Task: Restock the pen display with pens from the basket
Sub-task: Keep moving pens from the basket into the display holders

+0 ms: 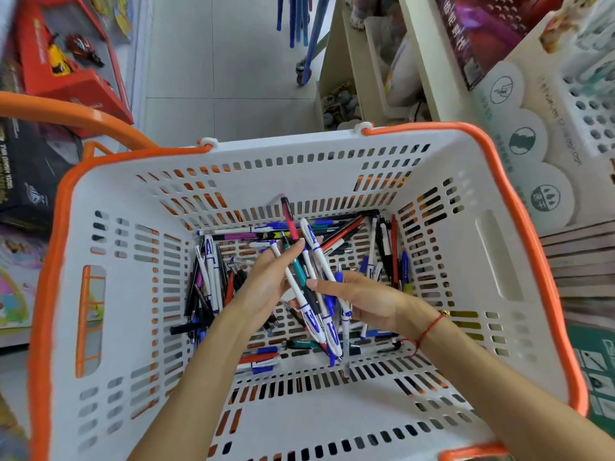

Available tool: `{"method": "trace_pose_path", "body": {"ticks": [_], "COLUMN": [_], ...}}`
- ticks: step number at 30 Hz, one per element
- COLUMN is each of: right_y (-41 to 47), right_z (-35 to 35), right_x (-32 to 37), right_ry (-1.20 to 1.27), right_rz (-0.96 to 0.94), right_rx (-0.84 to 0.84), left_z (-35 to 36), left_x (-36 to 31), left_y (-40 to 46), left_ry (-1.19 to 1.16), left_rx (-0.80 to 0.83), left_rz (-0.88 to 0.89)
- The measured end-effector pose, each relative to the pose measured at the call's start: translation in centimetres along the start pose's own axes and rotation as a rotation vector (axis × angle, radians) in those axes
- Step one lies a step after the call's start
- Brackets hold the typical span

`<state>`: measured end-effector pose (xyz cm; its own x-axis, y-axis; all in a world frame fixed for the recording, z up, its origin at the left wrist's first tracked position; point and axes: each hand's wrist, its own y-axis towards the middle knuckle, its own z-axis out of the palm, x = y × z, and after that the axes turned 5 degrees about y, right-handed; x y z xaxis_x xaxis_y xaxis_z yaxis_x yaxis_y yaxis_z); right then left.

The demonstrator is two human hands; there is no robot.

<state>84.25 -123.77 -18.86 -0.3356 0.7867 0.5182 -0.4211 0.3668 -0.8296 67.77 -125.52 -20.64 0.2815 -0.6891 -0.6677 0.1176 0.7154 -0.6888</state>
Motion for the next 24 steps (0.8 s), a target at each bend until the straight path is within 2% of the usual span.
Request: {"method": "trace_pose_path", "body": {"ticks": [6, 16, 22, 24], "right_y": [0.0, -0.7, -1.4, -1.1], "right_z": [-0.2, -0.6, -0.5, -0.1], "right_x": [0.1, 1.2, 1.7, 1.2], "right_ry": [0.000, -0.048, -0.088, -0.147], "right_rz": [0.017, 0.154, 0.149, 0.125], "right_rx": [0.041, 0.080, 0.125, 0.029], "left_z": [-0.5, 0.0, 0.0, 0.0], "left_x": [0.3, 0.7, 1.0, 1.2], "left_y": [0.7, 1.0, 1.2, 1.2], "left_ry": [-0.009, -0.051, -0.277, -0.337], "left_rx": [-0.048, -0.135, -0.247, -0.288], "left_rz": [-0.001, -0.030, -0.028, -0.002]}}
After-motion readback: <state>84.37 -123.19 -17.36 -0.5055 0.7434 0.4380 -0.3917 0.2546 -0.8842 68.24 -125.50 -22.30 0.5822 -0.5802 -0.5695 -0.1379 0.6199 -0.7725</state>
